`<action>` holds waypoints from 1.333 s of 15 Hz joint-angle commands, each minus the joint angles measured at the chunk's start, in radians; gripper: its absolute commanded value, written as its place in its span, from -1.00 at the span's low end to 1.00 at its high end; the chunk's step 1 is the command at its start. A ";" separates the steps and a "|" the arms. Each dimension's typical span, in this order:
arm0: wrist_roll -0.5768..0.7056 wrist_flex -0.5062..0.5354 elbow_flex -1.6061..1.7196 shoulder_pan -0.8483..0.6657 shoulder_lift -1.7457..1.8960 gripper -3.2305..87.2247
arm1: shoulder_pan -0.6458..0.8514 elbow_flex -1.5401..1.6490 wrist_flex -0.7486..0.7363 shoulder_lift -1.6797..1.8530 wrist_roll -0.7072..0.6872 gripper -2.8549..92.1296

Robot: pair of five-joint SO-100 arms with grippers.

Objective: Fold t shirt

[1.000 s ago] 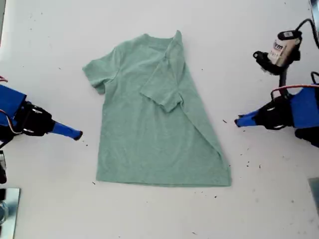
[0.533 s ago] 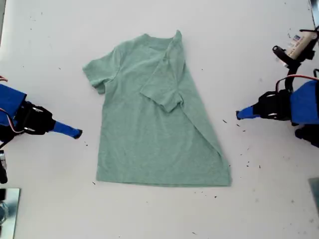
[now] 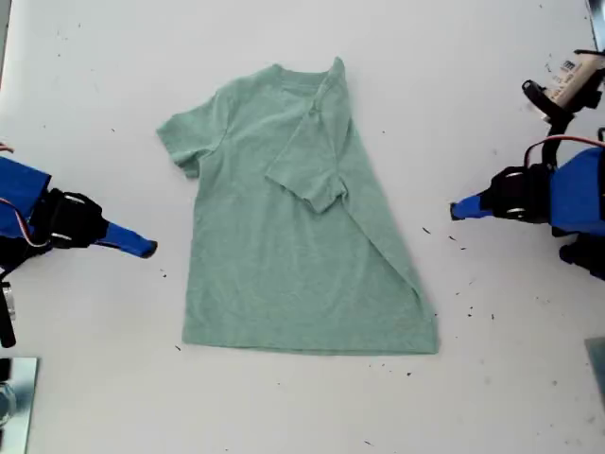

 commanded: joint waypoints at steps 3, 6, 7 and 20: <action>-0.104 0.025 -0.327 -0.078 -0.374 -0.93 | 0.002 0.063 -0.009 -0.006 -0.011 -0.91; 0.057 0.368 -0.904 -0.262 -0.994 -0.93 | 0.002 0.063 -0.009 -0.006 -0.021 -0.91; 0.156 0.440 -1.028 -0.353 -1.106 -0.93 | 0.000 0.063 -0.009 -0.006 -0.023 -0.91; 0.592 0.236 -1.138 -0.811 -1.640 -0.25 | -0.041 0.063 -0.009 -0.006 -0.046 -0.91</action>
